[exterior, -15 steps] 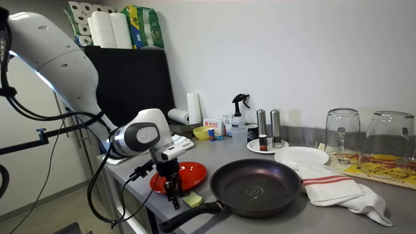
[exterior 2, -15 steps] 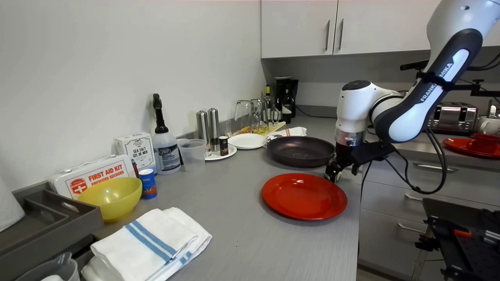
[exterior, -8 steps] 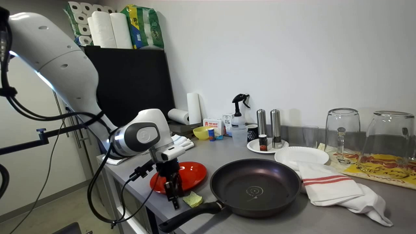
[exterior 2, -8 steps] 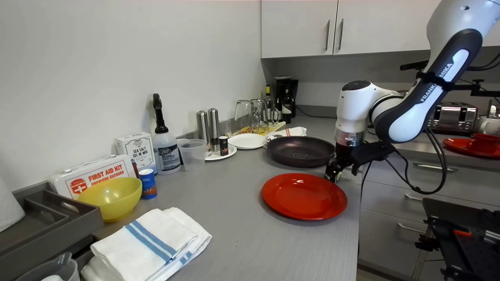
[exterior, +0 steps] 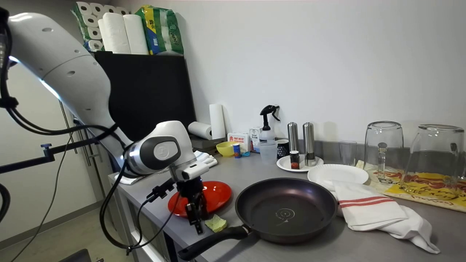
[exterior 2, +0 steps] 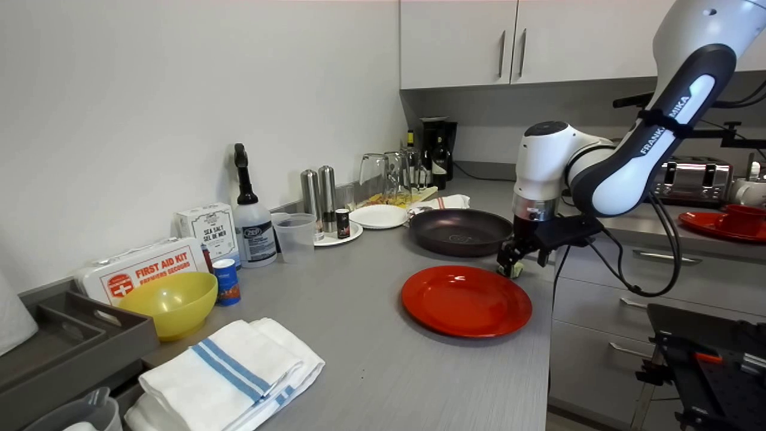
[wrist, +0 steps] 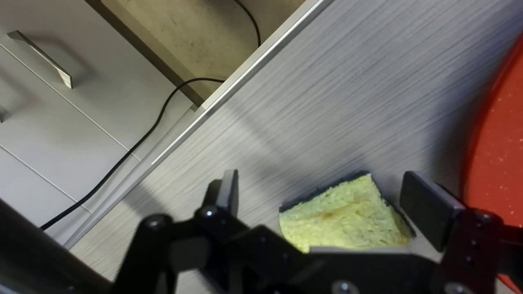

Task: Pick up the sponge and clean the plate

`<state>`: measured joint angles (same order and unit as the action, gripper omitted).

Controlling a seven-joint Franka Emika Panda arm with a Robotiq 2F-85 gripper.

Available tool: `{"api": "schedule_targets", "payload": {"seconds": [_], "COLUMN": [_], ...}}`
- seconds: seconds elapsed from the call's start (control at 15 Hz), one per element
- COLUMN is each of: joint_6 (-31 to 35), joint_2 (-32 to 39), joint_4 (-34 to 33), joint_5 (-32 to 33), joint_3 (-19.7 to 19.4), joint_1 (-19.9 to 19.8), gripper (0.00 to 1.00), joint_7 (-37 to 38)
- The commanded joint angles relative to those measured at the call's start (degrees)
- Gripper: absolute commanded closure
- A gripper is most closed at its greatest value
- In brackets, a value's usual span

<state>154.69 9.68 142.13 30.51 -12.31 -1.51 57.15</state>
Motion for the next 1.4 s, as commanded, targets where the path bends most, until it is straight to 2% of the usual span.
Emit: {"api": "schedule_targets", "payload": {"seconds": [0.0,0.2,0.47,0.8,1.07,1.33], "joint_6": [4.32,6.61,6.69,8.71,11.19,10.19], "joint_2": [0.25,0.46,1.19,2.22,3.71,5.09], "joint_4": [0.8,1.32,0.26,-1.19,-1.75,-2.23], "joint_5": [-2.43,-2.14,0.46,-0.12,-5.78,-15.92], "joint_3": [0.52,0.71,-1.06,-3.16,-2.42,0.61], "joint_1": [-0.62,-0.86,-0.5,-0.19,-0.57,-2.17], "gripper": [0.0,0.0,0.0,0.0,0.0,0.0], "joint_7": [-4.82,-13.52,-22.37,-26.54,-29.25,-38.5]}}
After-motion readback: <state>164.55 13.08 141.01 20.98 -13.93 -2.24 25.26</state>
